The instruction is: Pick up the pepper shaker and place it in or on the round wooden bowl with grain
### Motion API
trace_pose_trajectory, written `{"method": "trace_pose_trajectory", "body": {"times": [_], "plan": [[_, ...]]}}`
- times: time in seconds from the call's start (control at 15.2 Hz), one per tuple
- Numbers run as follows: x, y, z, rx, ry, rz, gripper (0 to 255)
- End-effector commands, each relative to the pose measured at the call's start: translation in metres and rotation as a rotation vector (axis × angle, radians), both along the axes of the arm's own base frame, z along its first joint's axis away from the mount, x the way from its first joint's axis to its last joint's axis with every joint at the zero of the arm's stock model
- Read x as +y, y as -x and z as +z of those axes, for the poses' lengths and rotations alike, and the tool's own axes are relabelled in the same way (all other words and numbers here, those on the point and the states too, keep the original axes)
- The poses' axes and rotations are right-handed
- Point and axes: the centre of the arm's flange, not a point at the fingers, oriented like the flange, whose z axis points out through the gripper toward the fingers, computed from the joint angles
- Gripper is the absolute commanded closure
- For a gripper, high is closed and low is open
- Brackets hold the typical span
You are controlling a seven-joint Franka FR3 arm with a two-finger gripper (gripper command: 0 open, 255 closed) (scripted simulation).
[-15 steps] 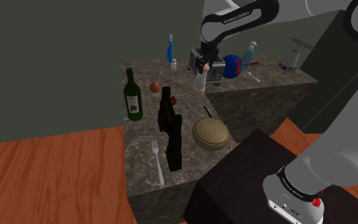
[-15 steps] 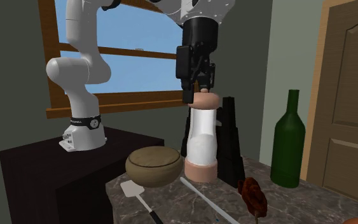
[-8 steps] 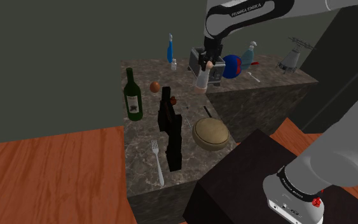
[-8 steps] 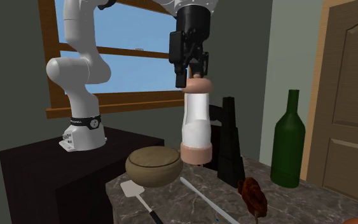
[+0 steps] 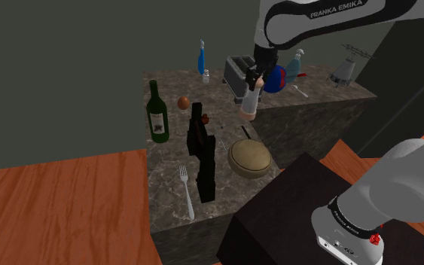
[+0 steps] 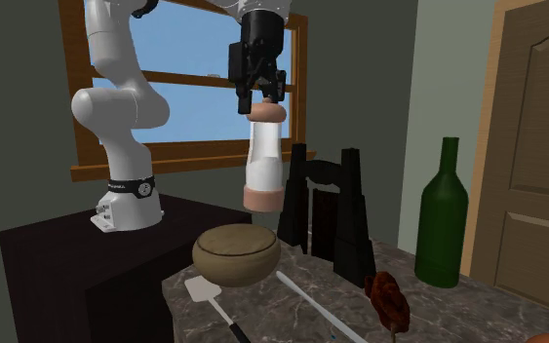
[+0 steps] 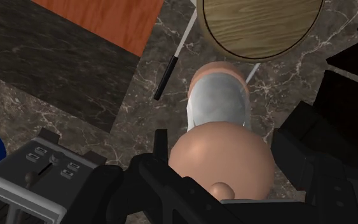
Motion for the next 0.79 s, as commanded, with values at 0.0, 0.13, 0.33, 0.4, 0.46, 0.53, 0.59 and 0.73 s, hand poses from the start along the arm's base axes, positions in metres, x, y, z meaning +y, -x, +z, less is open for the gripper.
{"method": "trace_pose_trajectory", "body": {"times": [0.0,0.13,0.33,0.4,0.46,0.53,0.59,0.73], "plan": [[0.011,0.024,0.005,0.0,0.0,0.0,255],[0.022,0.047,0.011,0.0,0.0,0.0,255],[0.039,0.081,0.022,0.0,0.0,0.0,255],[0.045,0.092,0.025,0.0,0.0,0.0,255],[0.05,0.104,0.028,0.0,0.0,0.0,255],[0.056,0.115,0.032,0.0,0.0,0.0,255],[0.059,0.122,0.034,0.0,0.0,0.0,255],[0.059,0.122,0.023,0.0,0.0,0.0,255]]}}
